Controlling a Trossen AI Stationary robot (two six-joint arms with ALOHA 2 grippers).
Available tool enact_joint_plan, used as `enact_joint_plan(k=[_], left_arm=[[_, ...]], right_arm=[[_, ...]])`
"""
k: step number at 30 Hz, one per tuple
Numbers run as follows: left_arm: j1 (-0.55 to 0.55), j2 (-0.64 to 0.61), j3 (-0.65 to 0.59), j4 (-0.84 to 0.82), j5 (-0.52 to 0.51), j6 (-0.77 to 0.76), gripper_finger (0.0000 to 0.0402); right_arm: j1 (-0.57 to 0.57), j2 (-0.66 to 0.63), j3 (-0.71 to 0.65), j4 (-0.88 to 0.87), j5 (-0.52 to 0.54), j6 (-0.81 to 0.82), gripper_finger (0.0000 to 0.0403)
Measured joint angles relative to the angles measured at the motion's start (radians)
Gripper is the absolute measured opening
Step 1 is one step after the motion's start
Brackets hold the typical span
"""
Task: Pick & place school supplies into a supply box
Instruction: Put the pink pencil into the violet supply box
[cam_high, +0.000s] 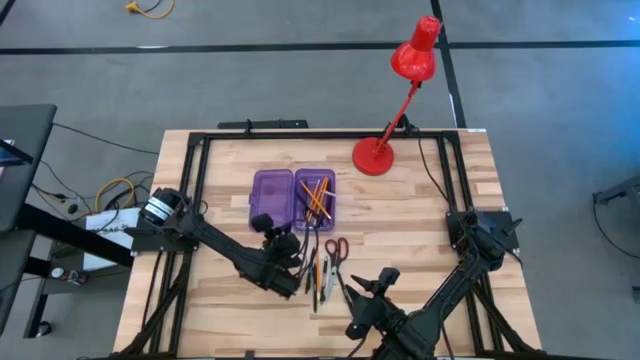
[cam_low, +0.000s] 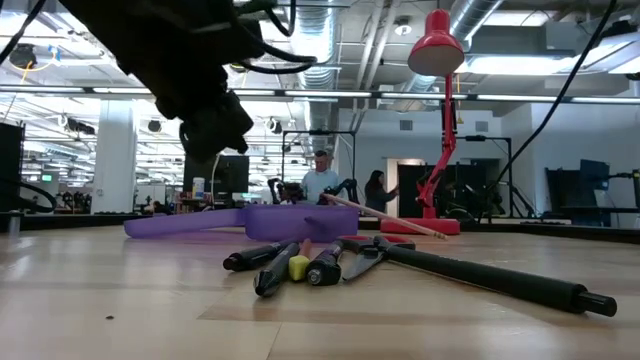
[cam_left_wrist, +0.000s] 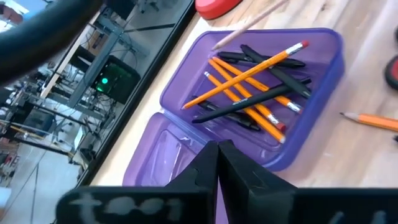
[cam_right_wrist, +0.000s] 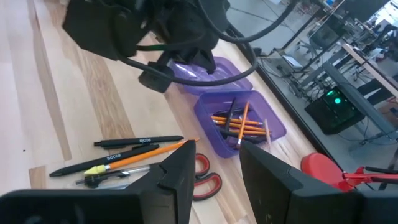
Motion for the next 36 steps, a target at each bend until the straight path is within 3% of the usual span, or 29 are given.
enact_joint_plan(k=[9, 19, 25, 30, 36], left_arm=[[-0.111, 0.000, 0.000, 0.000, 0.010, -0.026, 0.0000], [-0.396, -0.001, 0.000, -0.001, 0.228, -0.031, 0.0000], [-0.543, -0.001, -0.021, -0.001, 0.240, -0.168, 0.0000], [-0.596, -0.001, -0.042, 0.001, 0.230, -0.263, 0.0005], [-0.597, -0.001, -0.068, 0.004, 0.279, -0.314, 0.0044]], right_arm=[[-0.042, -0.003, -0.013, -0.055, -0.026, 0.045, 0.0121], [-0.232, -0.016, -0.162, -0.047, -0.186, 0.001, 0.0123], [-0.328, -0.015, -0.219, -0.022, -0.212, 0.001, 0.0149], [-0.362, -0.027, -0.221, -0.016, -0.211, -0.015, 0.0175], [-0.421, -0.092, -0.221, 0.043, -0.250, -0.217, 0.0191]])
